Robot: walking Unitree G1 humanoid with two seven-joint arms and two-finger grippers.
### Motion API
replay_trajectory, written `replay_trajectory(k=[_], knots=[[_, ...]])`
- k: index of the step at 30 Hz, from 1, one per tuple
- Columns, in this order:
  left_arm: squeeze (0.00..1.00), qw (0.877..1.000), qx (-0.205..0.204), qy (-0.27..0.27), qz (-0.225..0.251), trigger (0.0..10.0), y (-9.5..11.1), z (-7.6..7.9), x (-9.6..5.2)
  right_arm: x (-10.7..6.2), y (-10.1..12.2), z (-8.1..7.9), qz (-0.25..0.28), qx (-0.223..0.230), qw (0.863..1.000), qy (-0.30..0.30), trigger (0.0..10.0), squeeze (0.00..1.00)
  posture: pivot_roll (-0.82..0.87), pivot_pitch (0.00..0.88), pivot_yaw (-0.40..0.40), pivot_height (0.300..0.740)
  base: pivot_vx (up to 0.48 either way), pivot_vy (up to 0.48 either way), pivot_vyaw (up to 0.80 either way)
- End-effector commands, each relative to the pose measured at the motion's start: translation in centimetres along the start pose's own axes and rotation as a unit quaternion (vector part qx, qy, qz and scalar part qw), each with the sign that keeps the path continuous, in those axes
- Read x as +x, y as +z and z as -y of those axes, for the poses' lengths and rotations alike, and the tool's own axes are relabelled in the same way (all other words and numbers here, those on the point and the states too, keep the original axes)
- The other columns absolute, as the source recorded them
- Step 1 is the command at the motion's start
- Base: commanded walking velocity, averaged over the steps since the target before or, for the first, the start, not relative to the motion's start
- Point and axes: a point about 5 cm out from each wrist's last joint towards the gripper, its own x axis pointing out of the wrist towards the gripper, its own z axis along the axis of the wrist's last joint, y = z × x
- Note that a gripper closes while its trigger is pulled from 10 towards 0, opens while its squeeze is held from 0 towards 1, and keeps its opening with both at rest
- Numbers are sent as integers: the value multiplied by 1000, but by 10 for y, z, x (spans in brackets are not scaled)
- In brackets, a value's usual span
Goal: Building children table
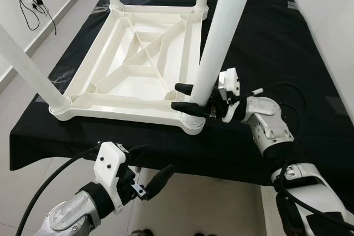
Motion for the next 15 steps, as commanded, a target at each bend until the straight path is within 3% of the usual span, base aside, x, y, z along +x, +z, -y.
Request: replay_trajectory(k=[1, 10, 12, 14, 15], knots=[[0, 1000, 2, -4, -12, 10000, -2, 1, -3, -6, -41, -25, -97, 53, 993, 46, 10000, 0, 75, 265, -15, 740, 0, 0, 0], [0, 1000, 2, -4, -11, 10000, -3, 1, -2, -9, -39, -24, -118, 44, 989, 71, 10000, 0, 72, 258, -18, 740, 0, 0, 0], [0, 1000, 2, -4, -11, 10000, -3, 1, -2, -9, -39, -23, -119, 50, 989, 70, 10000, 0, 70, 256, -19, 740, 0, 0, 0], [0, 1000, 1, -4, -11, 10000, -3, 2, -2, -8, -39, -16, -109, 96, 989, 32, 10000, 0, 69, 253, -19, 740, 0, 0, 0], [0, 1000, 1, -4, -11, 10000, -3, 2, -2, -8, -39, -16, -109, 96, 989, 32, 10000, 0, 69, 253, -19, 740, 0, 0, 0]])
